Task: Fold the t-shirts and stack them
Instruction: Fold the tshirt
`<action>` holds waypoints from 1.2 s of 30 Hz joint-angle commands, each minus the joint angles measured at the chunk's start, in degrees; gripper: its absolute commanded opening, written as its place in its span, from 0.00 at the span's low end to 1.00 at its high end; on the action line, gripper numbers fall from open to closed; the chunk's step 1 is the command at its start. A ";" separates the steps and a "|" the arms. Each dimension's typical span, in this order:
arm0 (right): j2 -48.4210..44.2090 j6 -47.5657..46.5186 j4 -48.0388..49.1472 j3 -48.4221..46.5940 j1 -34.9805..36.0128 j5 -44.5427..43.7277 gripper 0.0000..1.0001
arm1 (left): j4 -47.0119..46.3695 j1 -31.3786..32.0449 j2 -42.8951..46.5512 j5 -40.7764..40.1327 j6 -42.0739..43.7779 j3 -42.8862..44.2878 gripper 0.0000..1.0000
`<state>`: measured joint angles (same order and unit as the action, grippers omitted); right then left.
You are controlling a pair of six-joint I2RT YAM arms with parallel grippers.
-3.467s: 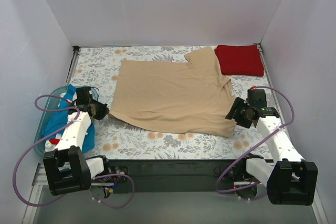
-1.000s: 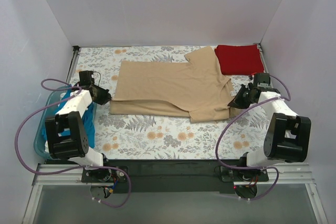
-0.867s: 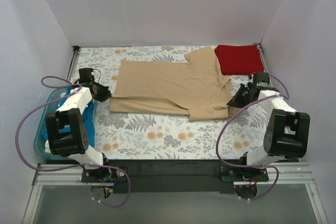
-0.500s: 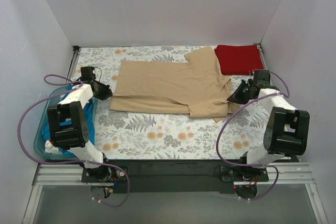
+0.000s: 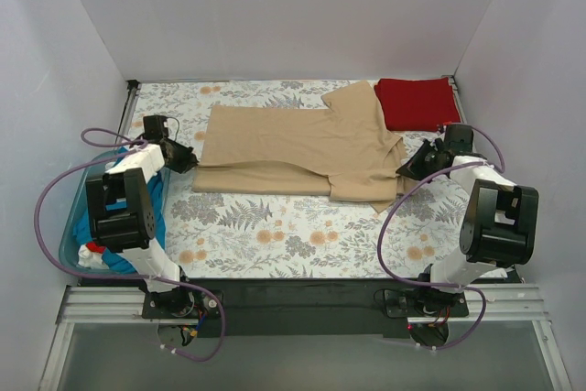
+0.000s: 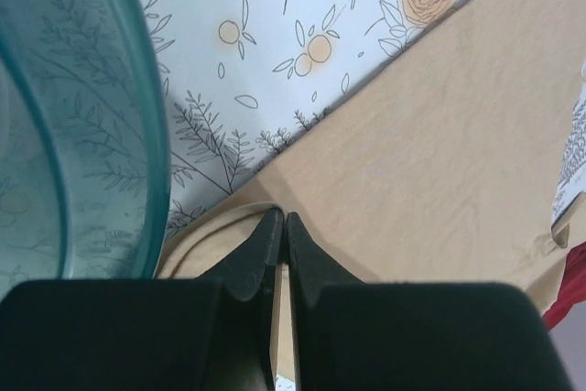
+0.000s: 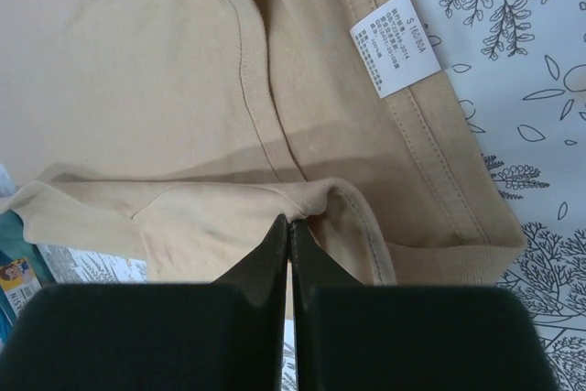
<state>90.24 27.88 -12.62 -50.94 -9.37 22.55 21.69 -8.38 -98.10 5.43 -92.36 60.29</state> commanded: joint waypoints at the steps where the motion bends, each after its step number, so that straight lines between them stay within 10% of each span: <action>1: 0.55 0.25 3.04 -0.22 -0.39 1.27 0.01 | -1.83 0.30 -0.42 0.37 2.09 2.72 0.01; 5: 0.12 0.25 3.22 0.66 -0.39 0.92 0.07 | -2.00 0.30 -0.68 0.28 2.71 3.60 0.19; 13: -3.48 -0.72 1.91 0.31 -0.39 0.40 0.53 | -1.31 0.30 4.75 -0.85 3.76 1.59 0.39; 36: -19.23 -0.81 -6.28 16.84 18.15 -20.52 0.43 | 2.04 2.49 16.54 -3.06 1.13 -11.86 0.32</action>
<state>69.60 25.67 -21.08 -33.56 7.46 5.65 24.32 -6.13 -82.28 1.61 -91.33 48.69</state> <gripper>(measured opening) 0.431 0.322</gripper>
